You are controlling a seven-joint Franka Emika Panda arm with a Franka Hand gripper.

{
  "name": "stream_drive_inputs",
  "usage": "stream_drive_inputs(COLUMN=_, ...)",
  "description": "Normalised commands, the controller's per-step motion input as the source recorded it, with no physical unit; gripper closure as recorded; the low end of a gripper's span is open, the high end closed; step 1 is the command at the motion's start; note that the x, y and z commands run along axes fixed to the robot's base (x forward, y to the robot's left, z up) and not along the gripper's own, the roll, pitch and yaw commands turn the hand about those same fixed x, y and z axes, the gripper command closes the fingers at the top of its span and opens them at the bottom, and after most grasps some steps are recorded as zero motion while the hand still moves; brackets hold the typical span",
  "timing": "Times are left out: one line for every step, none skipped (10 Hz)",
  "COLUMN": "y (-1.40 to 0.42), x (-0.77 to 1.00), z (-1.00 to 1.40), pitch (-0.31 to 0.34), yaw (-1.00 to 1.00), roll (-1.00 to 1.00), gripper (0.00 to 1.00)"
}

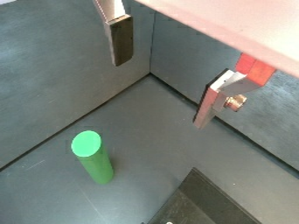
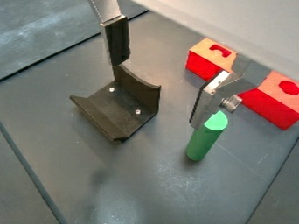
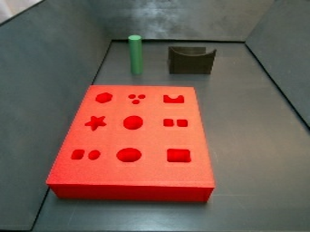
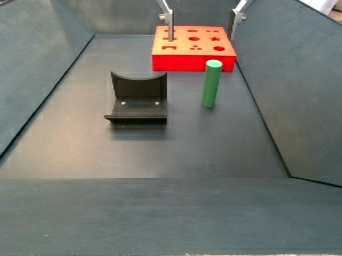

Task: Pick up the round object. Move up. Move to above the board. Insert the round object.
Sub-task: Pick up the round object.

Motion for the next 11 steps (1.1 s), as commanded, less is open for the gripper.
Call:
stream_drive_inputs(y=-0.32, x=0.0, z=-0.36, pitch=-0.416, yaw=0.15, roll=0.18, gripper=0.0)
stream_drive_inputs(y=-0.36, x=-0.17, z=-0.42, pitch=-0.363, yaw=0.14, roll=0.23, gripper=0.0)
stream_drive_inputs(y=-0.05, x=-0.08, z=-0.06, pitch=-0.087, yaw=0.07, roll=0.0, gripper=0.0)
stream_drive_inputs(y=0.16, x=0.0, z=0.0, pitch=0.0, yaw=0.0, roll=-0.04, gripper=0.0)
stream_drive_inputs(y=-0.46, x=-0.79, z=-0.69, pitch=-0.209, yaw=0.0, roll=0.15, gripper=0.0)
stream_drive_inputs(y=-0.47, x=-0.71, z=-0.79, pitch=-0.164, yaw=0.0, roll=0.12, gripper=0.0)
stream_drive_inputs(y=-0.46, x=-0.84, z=-0.75, pitch=-0.151, yaw=0.0, roll=0.14, gripper=0.0)
stream_drive_inputs(y=-0.44, x=-0.64, z=-0.8, pitch=-0.139, yaw=0.0, roll=0.18, gripper=0.0)
stream_drive_inputs(y=-0.22, x=-0.32, z=-0.5, pitch=-0.154, yaw=0.07, roll=0.1, gripper=0.0)
stream_drive_inputs(y=-0.06, x=-0.06, z=-0.09, pitch=-0.103, yaw=0.07, roll=0.0, gripper=0.0)
stream_drive_inputs(y=-0.17, x=-0.17, z=-0.36, pitch=-0.176, yaw=0.0, roll=0.04, gripper=0.0)
